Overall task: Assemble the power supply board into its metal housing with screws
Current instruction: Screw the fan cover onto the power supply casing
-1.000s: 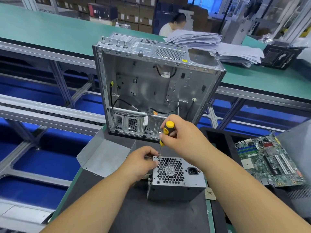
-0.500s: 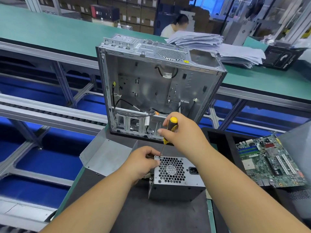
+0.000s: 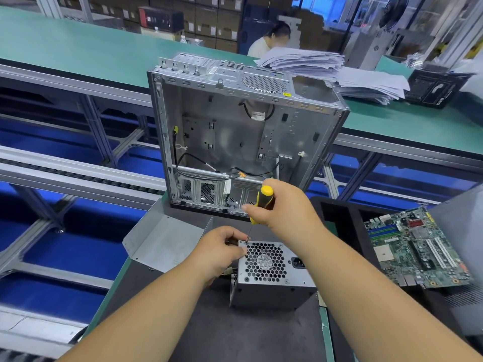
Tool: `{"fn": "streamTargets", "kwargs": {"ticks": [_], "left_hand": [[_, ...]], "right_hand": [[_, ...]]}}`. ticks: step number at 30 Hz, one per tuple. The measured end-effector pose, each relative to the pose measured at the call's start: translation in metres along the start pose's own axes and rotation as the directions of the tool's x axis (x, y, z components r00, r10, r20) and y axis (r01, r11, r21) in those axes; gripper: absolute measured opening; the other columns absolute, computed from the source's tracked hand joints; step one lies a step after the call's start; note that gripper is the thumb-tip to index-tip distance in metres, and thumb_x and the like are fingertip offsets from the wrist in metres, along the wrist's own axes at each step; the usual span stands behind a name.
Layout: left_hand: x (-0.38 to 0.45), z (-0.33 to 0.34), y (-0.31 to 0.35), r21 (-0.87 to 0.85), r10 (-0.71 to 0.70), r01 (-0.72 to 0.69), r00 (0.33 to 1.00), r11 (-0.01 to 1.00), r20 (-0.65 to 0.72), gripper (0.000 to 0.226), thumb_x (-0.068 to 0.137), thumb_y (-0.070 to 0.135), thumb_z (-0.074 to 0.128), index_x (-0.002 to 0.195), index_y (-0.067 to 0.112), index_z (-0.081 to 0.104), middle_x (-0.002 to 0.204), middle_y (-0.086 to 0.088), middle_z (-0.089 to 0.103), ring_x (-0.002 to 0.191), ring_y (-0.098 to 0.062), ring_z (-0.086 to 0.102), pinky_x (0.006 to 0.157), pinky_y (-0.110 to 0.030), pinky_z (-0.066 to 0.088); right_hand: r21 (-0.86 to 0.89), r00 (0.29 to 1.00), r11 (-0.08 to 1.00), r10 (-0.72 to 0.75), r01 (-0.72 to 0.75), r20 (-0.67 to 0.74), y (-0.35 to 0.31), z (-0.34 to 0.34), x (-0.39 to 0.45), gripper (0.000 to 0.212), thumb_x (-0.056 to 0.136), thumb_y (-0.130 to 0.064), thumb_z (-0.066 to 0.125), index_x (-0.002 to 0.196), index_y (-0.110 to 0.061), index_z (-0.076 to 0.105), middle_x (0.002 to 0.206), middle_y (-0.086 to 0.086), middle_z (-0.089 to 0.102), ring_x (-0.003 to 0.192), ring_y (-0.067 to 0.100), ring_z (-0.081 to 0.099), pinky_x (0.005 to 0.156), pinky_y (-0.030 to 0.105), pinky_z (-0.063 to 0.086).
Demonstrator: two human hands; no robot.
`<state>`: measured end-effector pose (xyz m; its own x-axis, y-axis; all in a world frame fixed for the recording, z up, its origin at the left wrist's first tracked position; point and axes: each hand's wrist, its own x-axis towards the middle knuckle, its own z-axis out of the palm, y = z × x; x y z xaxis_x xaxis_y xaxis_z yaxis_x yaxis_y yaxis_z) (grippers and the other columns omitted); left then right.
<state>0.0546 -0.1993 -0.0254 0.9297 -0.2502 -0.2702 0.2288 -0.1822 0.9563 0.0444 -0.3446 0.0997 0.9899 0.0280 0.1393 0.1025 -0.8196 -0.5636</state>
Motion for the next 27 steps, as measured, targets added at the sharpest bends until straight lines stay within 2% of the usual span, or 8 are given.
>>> {"fn": "streamTargets", "kwargs": {"ticks": [3, 8, 13, 17, 19, 22, 25, 27], "left_hand": [[0.000, 0.000, 0.000, 0.009, -0.002, 0.002, 1.000, 1.000, 0.000, 0.019, 0.084, 0.004, 0.071, 0.093, 0.021, 0.070, 0.073, 0.003, 0.054, 0.061, -0.007, 0.050, 0.057, -0.014, 0.042], [0.000, 0.001, -0.001, -0.020, -0.014, 0.014, 1.000, 1.000, -0.002, 0.019, 0.084, 0.004, 0.071, 0.091, 0.021, 0.070, 0.074, 0.003, 0.057, 0.061, -0.007, 0.053, 0.059, -0.019, 0.045], [0.002, 0.001, -0.002, -0.055, -0.019, 0.020, 1.000, 0.998, 0.011, 0.020, 0.084, 0.002, 0.070, 0.092, 0.020, 0.070, 0.081, -0.003, 0.063, 0.070, -0.013, 0.057, 0.068, -0.024, 0.048], [0.002, 0.001, -0.003, -0.050, -0.006, 0.006, 1.000, 0.999, 0.007, 0.021, 0.083, 0.001, 0.070, 0.091, 0.020, 0.070, 0.083, -0.005, 0.065, 0.074, -0.015, 0.060, 0.074, -0.026, 0.051], [0.002, 0.001, -0.004, -0.060, -0.005, 0.005, 1.000, 0.998, 0.005, 0.021, 0.083, 0.001, 0.071, 0.090, 0.021, 0.071, 0.083, -0.005, 0.066, 0.073, -0.014, 0.061, 0.075, -0.027, 0.052], [0.001, 0.001, -0.004, -0.053, 0.001, -0.001, 1.000, 0.999, -0.001, 0.022, 0.083, 0.001, 0.071, 0.089, 0.023, 0.070, 0.077, 0.001, 0.064, 0.066, -0.008, 0.059, 0.068, -0.022, 0.049], [0.001, 0.001, -0.003, -0.049, 0.002, -0.002, 1.000, 0.999, 0.006, 0.022, 0.084, 0.001, 0.070, 0.090, 0.022, 0.070, 0.083, -0.005, 0.065, 0.072, -0.013, 0.060, 0.074, -0.026, 0.051], [0.001, 0.001, -0.003, -0.034, 0.004, -0.004, 1.000, 0.999, 0.004, 0.022, 0.084, 0.002, 0.071, 0.090, 0.023, 0.069, 0.085, -0.006, 0.064, 0.075, -0.015, 0.059, 0.076, -0.027, 0.051]], "right_hand": [[-0.010, 0.999, 1.000, -0.015, 0.015, -0.043, -0.003, 0.008, -0.002, 0.038, 0.085, -0.038, 0.072, 0.067, -0.024, 0.041, 0.066, -0.004, 0.052, 0.062, 0.013, 0.047, 0.060, 0.033, 0.042], [0.399, 0.995, 0.912, 0.072, -0.094, 0.070, -0.004, 0.005, 0.000, 0.019, 0.083, -0.021, 0.078, 0.090, -0.028, 0.061, 0.079, -0.011, 0.071, 0.066, 0.000, 0.060, 0.059, 0.016, 0.051], [0.500, 0.968, 0.856, 0.006, -0.135, 0.251, 0.003, -0.008, 0.000, 0.028, 0.095, 0.002, 0.055, 0.111, -0.020, 0.064, 0.099, 0.005, 0.073, 0.069, 0.009, 0.063, 0.069, 0.024, 0.057], [0.469, 0.980, 0.879, -0.007, -0.088, 0.199, 0.005, -0.006, 0.000, 0.020, 0.088, 0.002, 0.067, 0.097, -0.016, 0.069, 0.087, 0.006, 0.073, 0.065, 0.010, 0.065, 0.066, 0.027, 0.058], [0.372, 0.993, 0.925, 0.043, -0.081, 0.109, 0.006, -0.002, 0.000, 0.015, 0.081, -0.013, 0.079, 0.085, -0.017, 0.065, 0.077, 0.005, 0.069, 0.061, 0.008, 0.061, 0.062, 0.027, 0.053], [0.161, 0.994, 0.984, 0.089, -0.080, -0.055, 0.009, 0.007, -0.002, 0.036, 0.076, -0.037, 0.082, 0.071, -0.023, 0.048, 0.064, -0.001, 0.057, 0.057, 0.009, 0.047, 0.057, 0.025, 0.043], [0.047, 0.993, 0.998, 0.052, -0.047, -0.105, 0.006, 0.012, -0.003, 0.037, 0.083, -0.038, 0.074, 0.073, -0.025, 0.042, 0.069, -0.001, 0.058, 0.062, 0.016, 0.051, 0.059, 0.034, 0.045], [0.146, 0.996, 0.988, 0.066, -0.057, -0.055, 0.004, 0.012, -0.003, 0.027, 0.083, -0.032, 0.075, 0.081, -0.026, 0.049, 0.076, -0.004, 0.064, 0.067, 0.015, 0.059, 0.063, 0.035, 0.050]]}}
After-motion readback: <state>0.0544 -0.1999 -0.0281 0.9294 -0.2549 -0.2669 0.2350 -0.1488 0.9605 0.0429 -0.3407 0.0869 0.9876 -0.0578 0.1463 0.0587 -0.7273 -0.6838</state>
